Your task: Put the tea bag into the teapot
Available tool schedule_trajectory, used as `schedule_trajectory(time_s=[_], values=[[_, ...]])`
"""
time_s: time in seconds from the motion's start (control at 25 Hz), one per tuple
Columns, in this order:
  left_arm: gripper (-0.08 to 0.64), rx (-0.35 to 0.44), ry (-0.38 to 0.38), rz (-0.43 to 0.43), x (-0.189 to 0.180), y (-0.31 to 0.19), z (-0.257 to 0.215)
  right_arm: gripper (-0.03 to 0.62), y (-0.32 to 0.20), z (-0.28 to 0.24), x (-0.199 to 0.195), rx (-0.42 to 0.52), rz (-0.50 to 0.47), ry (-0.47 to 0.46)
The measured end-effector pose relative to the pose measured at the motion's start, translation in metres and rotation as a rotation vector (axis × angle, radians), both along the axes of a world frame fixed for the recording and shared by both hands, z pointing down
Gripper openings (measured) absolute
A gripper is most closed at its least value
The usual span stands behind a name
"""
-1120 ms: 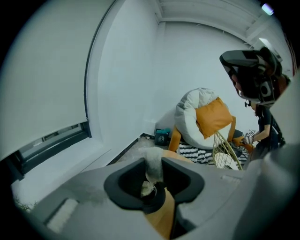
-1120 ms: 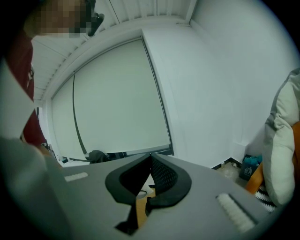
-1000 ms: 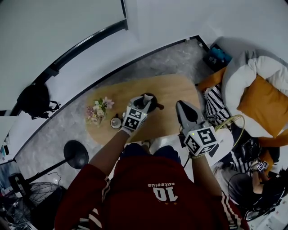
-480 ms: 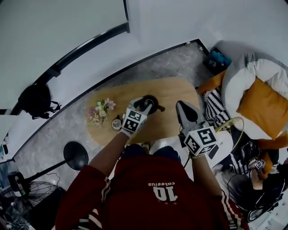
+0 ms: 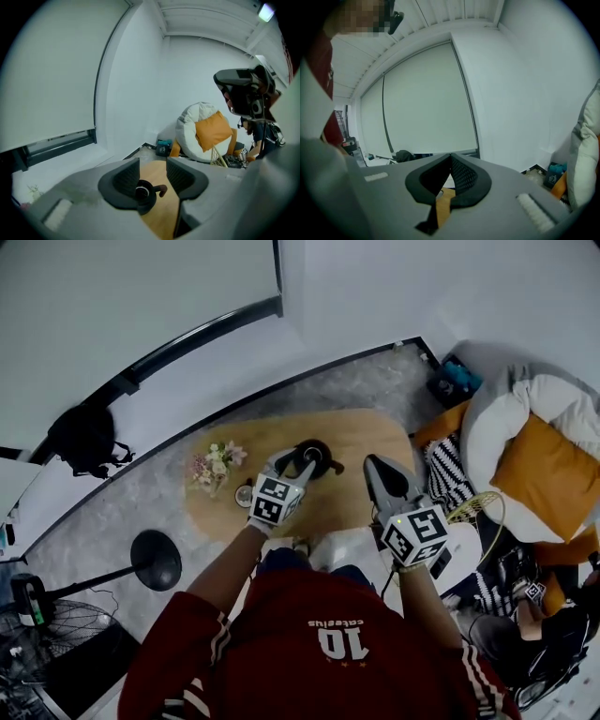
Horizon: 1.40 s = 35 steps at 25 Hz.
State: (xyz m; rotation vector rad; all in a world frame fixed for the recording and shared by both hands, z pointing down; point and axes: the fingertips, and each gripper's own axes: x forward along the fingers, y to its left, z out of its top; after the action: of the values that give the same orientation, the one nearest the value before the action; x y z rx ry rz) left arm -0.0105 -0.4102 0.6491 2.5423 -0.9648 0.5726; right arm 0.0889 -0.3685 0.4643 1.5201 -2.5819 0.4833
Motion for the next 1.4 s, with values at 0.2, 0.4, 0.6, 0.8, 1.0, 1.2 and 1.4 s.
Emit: schedule_trajectory(time_s=[0.2,0.4,0.6,0.8,1.0,1.2,1.4], values=[[0.173,0.046,0.021,-0.019,0.004,0.018,-0.025,0.002,0.023,-0.009,0.009,0.020,-0.013,-0.004],[0.173,0.084,0.042,-0.051,0.002,0.042,-0.045,0.002,0.053,-0.013,0.014,0.043,-0.026,-0.009],[0.172,0.143,0.065,-0.092,0.000,0.077,-0.071,0.002,0.093,-0.014,0.021,0.060,-0.038,-0.025],[0.172,0.186,0.098,-0.124,-0.001,0.126,-0.103,0.002,0.137,-0.021,0.021,0.085,-0.055,-0.048],[0.161,0.231,0.150,-0.138,-0.004,0.172,-0.143,0.002,0.171,-0.035,0.018,0.116,-0.072,-0.071],[0.144,0.280,0.216,-0.164,-0.013,0.207,-0.182,0.002,0.196,-0.051,0.016,0.154,-0.076,-0.083],[0.123,0.329,0.256,-0.161,-0.019,0.233,-0.214,0.002,0.216,-0.068,0.013,0.191,-0.085,-0.074]])
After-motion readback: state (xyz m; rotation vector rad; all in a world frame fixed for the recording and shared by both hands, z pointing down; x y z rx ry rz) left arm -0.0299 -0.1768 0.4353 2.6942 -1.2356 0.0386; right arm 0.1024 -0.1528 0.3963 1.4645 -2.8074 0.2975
